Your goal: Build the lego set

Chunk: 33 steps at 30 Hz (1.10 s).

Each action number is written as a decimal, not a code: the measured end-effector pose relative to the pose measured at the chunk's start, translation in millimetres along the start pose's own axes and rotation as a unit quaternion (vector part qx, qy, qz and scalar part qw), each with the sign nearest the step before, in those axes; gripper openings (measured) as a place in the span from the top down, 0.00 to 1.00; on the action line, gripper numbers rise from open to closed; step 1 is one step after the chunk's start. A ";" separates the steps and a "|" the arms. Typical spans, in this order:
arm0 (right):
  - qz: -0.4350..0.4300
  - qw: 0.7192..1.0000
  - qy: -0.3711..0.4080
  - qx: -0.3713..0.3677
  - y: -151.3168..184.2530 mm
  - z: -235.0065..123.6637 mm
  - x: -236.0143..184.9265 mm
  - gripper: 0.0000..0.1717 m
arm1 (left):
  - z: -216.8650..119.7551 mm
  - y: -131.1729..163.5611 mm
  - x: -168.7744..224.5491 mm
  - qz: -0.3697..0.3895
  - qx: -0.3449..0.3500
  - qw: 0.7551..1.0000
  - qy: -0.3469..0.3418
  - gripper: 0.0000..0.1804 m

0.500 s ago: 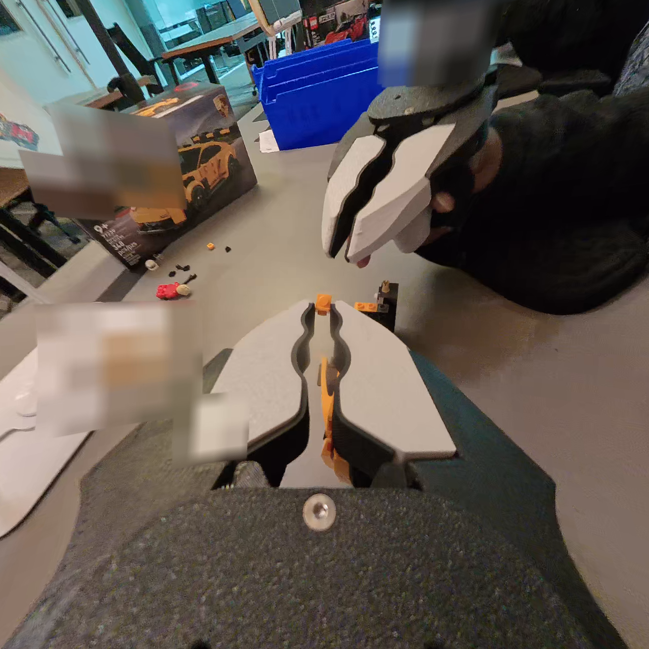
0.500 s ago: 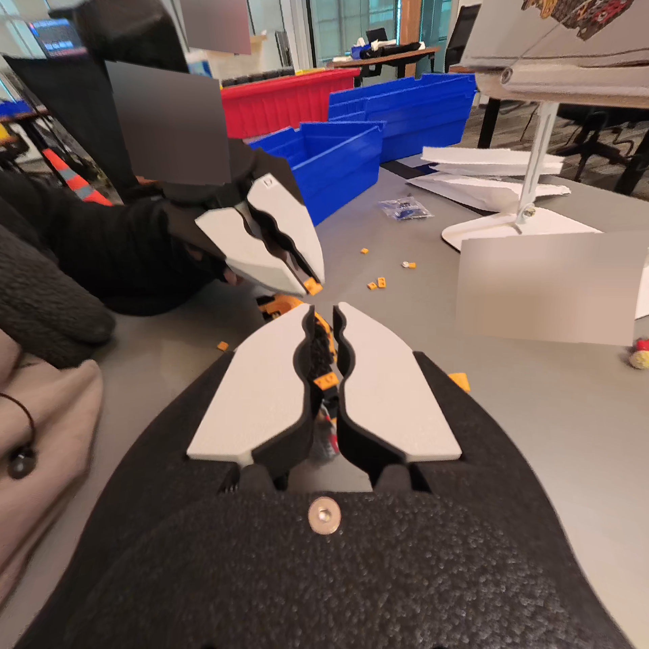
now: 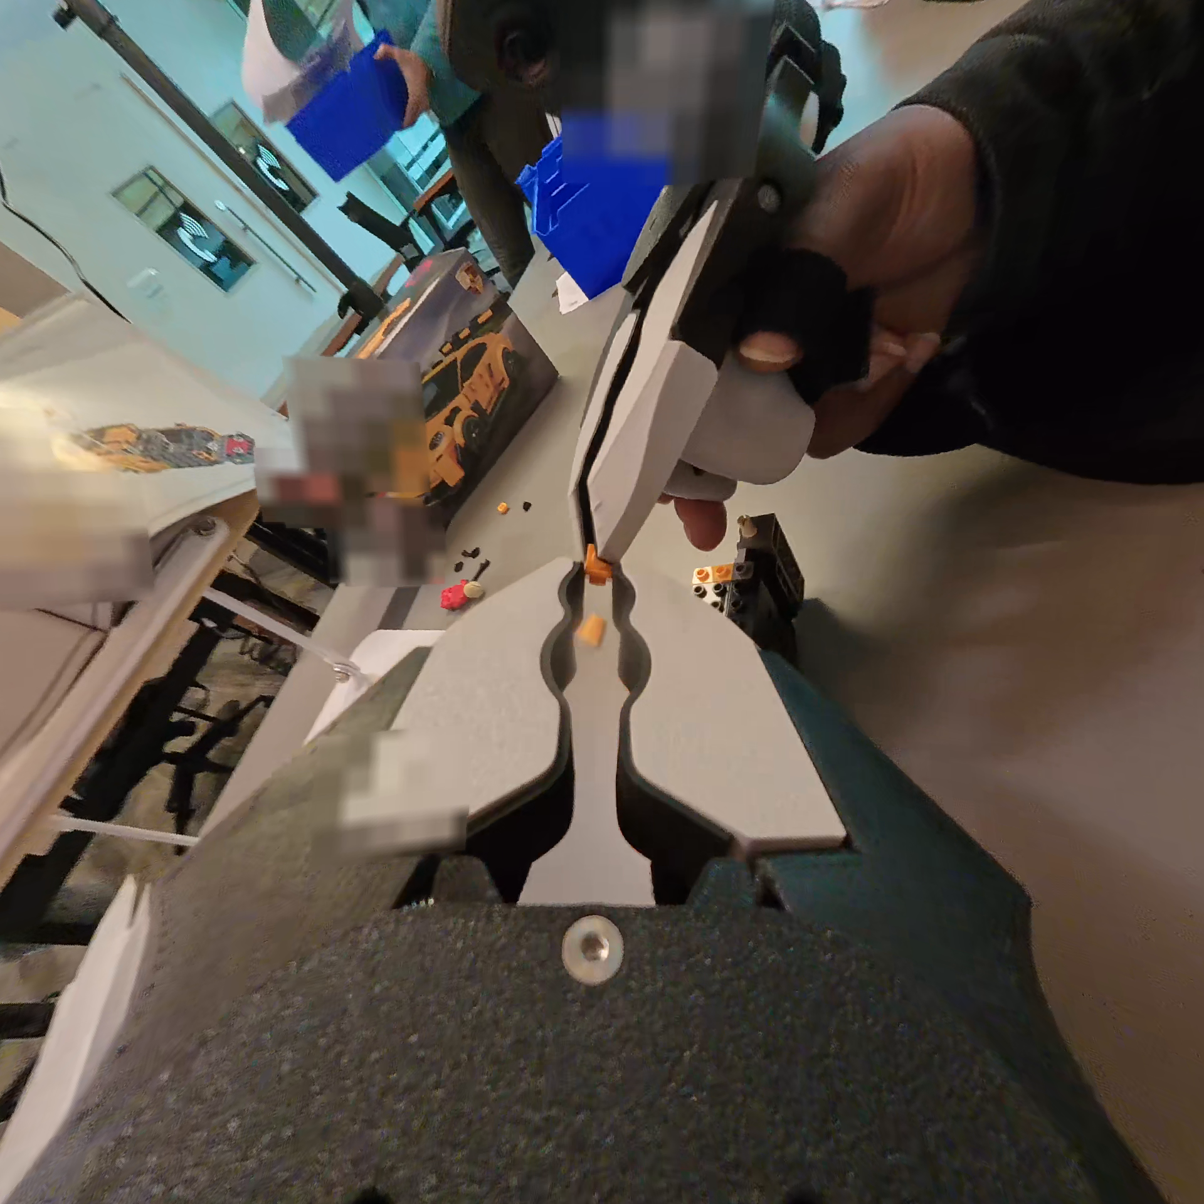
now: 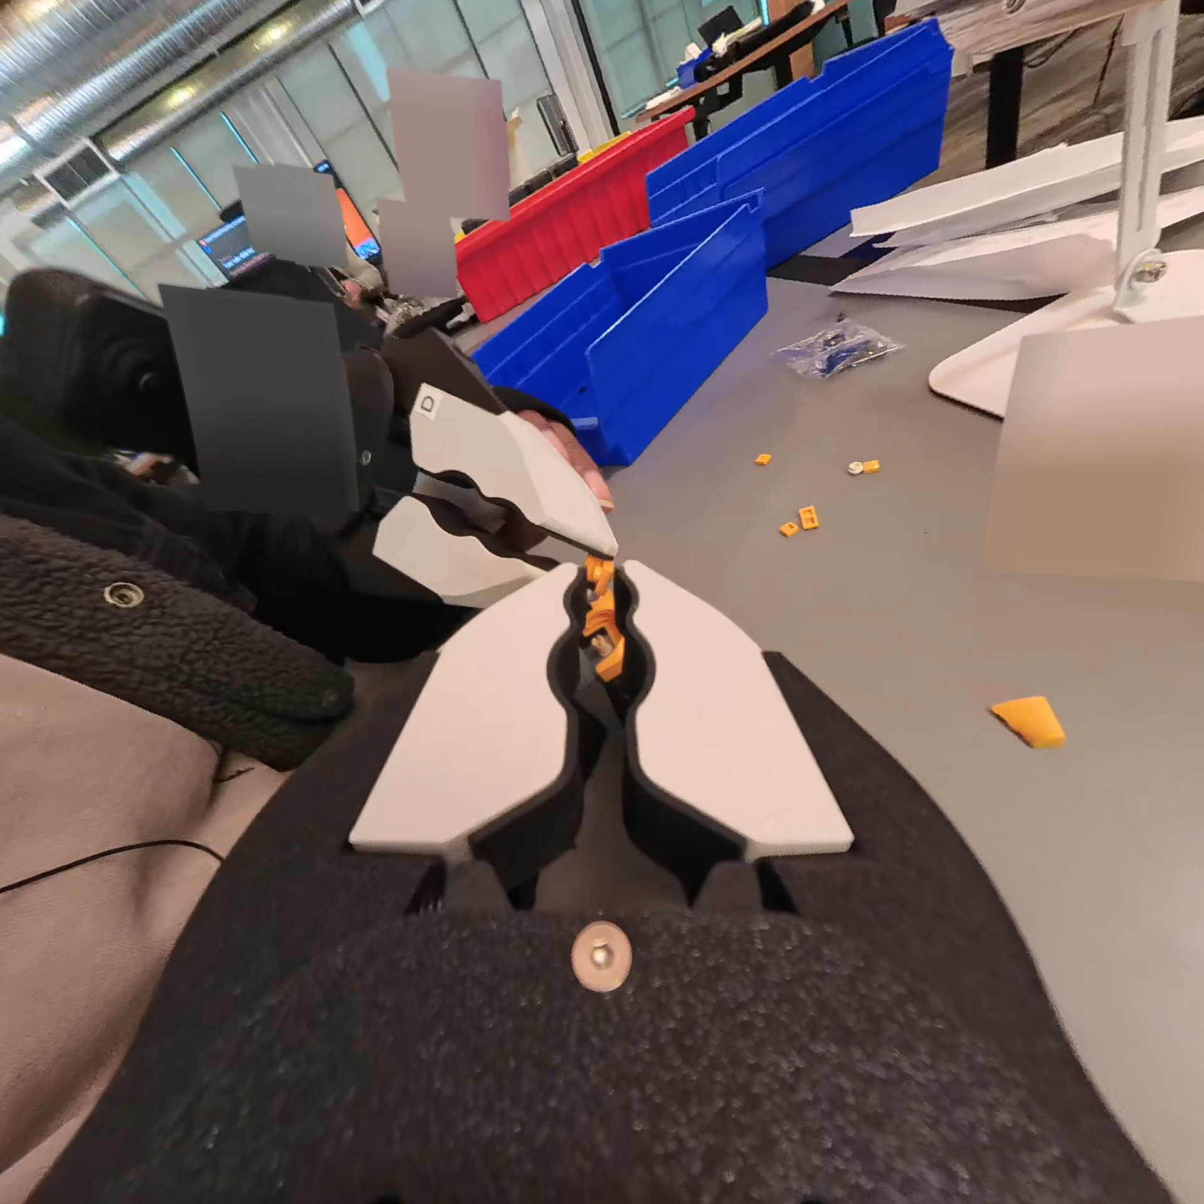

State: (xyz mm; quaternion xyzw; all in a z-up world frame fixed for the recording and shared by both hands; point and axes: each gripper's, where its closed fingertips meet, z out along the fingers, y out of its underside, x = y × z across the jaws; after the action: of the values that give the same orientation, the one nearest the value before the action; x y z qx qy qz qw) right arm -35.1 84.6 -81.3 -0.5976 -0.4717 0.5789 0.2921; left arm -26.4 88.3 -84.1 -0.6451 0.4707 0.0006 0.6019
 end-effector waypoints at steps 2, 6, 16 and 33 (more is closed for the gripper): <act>0.012 1.000 -0.012 0.000 -0.4 0.1 -1.6 0.97 | -1.3 -1.3 0.5 0.019 -0.001 1.000 -0.006 0.96; 0.014 0.999 -0.041 -0.017 1.7 -2.4 -7.6 0.97 | -3.1 -5.3 5.9 0.020 0.013 1.000 0.012 0.95; -0.063 0.979 -0.121 -0.154 14.2 -10.5 -21.9 0.97 | -17.5 -17.7 28.8 -0.267 0.075 0.930 0.239 0.91; -0.135 0.925 -0.198 -0.297 9.8 -4.4 -28.8 0.97 | -21.1 -14.1 25.1 -0.402 0.072 0.861 0.302 0.93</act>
State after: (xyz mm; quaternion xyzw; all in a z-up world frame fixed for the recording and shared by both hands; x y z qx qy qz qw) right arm -25.3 55.7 -77.4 -0.4610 -0.7461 0.4741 0.0775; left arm -15.7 54.4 -81.6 -0.7020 0.3281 -0.4703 0.4224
